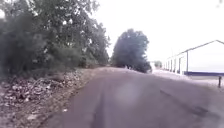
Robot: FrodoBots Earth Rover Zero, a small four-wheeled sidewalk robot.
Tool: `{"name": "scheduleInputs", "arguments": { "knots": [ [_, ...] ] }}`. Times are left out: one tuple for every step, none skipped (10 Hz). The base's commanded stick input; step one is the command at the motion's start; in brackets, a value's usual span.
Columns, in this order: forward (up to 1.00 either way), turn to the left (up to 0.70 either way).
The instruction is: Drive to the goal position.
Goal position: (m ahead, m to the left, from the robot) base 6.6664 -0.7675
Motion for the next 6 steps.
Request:
{"name": "scheduleInputs", "arguments": {
  "knots": [
    [1.00, 0.00],
    [1.00, 0.00],
    [1.00, 0.00],
    [1.00, 0.00],
    [1.00, 0.00],
    [1.00, 0.00]
  ]
}}
